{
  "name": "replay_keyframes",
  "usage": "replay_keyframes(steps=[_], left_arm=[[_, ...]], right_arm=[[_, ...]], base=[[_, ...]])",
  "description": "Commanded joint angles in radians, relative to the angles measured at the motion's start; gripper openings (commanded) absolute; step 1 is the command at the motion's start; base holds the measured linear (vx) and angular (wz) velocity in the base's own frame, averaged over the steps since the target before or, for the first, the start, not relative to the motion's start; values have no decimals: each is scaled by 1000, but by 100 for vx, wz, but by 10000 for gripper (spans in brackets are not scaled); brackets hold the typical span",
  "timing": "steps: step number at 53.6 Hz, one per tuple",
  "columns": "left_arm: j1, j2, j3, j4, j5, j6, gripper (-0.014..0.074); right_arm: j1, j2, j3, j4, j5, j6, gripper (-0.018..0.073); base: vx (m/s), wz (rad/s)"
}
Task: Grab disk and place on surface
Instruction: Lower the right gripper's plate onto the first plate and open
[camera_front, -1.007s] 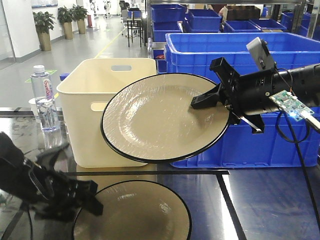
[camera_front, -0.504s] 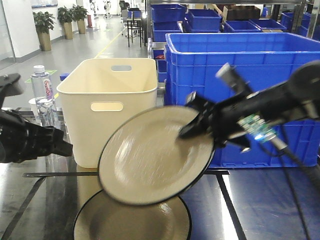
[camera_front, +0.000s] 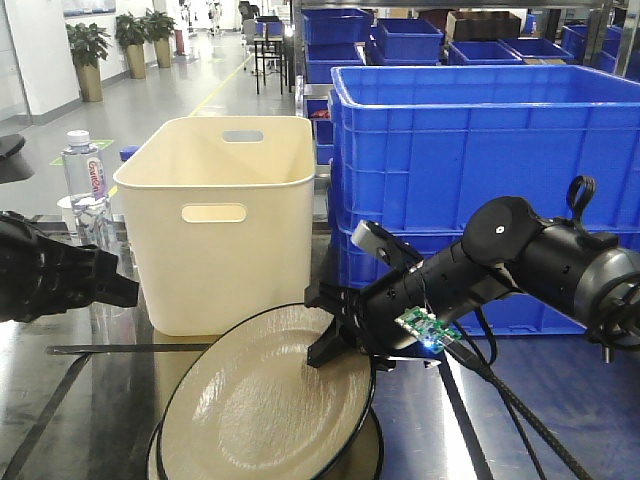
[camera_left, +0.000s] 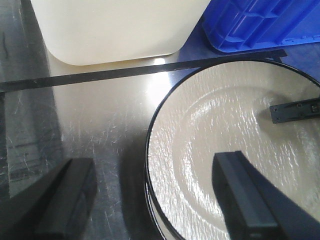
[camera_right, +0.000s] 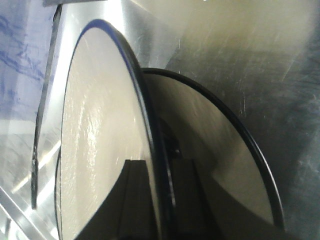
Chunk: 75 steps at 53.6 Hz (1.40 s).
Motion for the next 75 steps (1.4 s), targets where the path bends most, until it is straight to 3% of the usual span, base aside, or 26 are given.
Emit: replay_keyframes(steps=[1,8,15,25,42,51,61,68,75], left_arm=[[0,-33,-32,-18,-58,-11,584],[0,-33,-32,-18,-63,-11,584],[0,-33,-32,-17,-62,-10,584],[0,-33,-32,-17,-57,-10,584],[0,-33,-32,-18,-51,-10,584],[0,-33,-32,-17,-50,-10,566],[0,-35,-32,-17,-98,-7,410],[-1,-70,1,-15,-145,-1,220],[-1,-184,129,-15,-312,25,10]], right_arm=[[-5,-53,-38,76,-10,-49,62],[-5,-49,-38,77,14,-53,165],[-5,-48,-38,58,30,-83,335],[-9,-58,-41,-92,36,-166,526],[-9,-141,-41,-328,42,-145,573],[-9,-216,-41,-365,33,-119,573],[-9,-274,-41,-361,27,-119,573],[-9,-287,-41,-361,28,-119,573],[-9,-287,-41,-362,28,-119,573]], base=[[0,0],[0,0],[0,0],[0,0],[0,0],[0,0],[0,0],[0,0],[0,0]])
